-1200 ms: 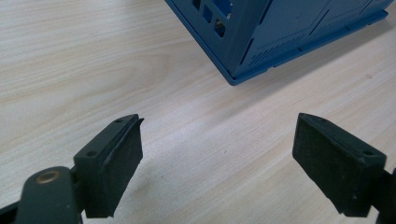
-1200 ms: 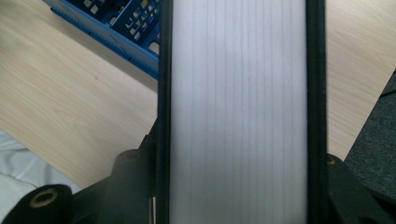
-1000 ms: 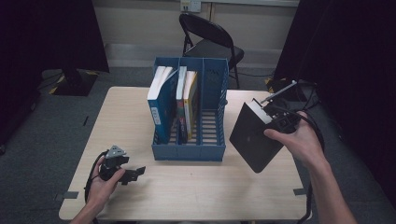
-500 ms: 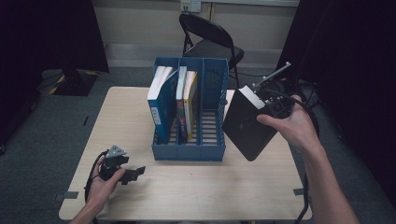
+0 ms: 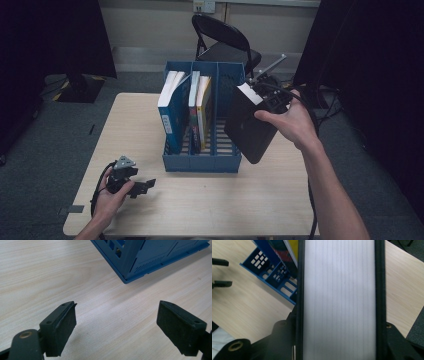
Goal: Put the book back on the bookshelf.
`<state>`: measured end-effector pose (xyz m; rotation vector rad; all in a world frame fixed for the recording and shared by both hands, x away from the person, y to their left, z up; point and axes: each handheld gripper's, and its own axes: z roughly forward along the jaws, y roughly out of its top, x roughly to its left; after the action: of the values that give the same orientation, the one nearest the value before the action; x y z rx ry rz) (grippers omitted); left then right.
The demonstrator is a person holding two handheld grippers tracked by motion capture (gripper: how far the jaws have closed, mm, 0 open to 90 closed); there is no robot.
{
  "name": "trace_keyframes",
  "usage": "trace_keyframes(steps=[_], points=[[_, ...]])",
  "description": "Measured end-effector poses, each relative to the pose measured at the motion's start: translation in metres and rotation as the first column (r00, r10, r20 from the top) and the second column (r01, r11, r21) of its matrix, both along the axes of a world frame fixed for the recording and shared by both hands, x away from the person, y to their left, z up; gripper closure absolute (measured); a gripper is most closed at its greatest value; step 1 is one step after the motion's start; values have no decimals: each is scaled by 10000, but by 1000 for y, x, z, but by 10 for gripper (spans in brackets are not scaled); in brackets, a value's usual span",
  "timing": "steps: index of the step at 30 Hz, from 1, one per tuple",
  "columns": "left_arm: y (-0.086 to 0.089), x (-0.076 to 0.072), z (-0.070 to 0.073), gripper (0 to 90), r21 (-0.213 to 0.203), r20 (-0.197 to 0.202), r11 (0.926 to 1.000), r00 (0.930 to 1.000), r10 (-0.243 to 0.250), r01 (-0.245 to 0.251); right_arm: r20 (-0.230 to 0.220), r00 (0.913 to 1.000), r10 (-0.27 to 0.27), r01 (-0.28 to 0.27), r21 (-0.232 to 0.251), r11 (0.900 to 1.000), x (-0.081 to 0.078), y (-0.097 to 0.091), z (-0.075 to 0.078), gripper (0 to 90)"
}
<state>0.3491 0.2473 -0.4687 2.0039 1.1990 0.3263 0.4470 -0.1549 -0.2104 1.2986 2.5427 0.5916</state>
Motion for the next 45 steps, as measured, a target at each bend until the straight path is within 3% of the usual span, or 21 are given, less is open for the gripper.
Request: trace_keyframes(steps=[5,10,12,18,21,29,35,37,45], points=[[0,0,0,158,16,-1,10000,10000,-15,15,-234,9992,-310,314,169,9994,12,7,-1,536],[0,0,0,157,-52,31,10000,10000,-70,70,-190,9957,-903,902,-25,9959,23,15,-4,537],[-1,-1,1,158,-84,177,9999,9998,-89,91,-268,9944,-1023,1021,-85,9947,28,18,-4,536],[-2,-1,1,158,-60,82,9999,9999,-115,115,-458,9906,-1292,1292,-42,9916,42,30,-5,536],[0,-1,1,158,-55,106,9999,9998,-142,142,-97,9870,-1602,1602,-14,9871,46,37,-7,537],[0,1,0,157,-34,30,10000,10000,-44,44,-542,9745,-2178,2177,-78,9760,65,48,-11,537],[-1,0,0,157,-54,43,10000,10000,-67,67,-846,9576,-2753,2747,-190,9613,81,57,-16,536],[-1,0,1,157,-91,89,10000,10000,-22,23,-883,9566,-2777,2768,-223,9607,85,60,-18,536],[-2,-1,1,158,-108,118,9999,9999,50,-49,-959,9316,-3505,3503,-189,9364,100,68,-32,536]])
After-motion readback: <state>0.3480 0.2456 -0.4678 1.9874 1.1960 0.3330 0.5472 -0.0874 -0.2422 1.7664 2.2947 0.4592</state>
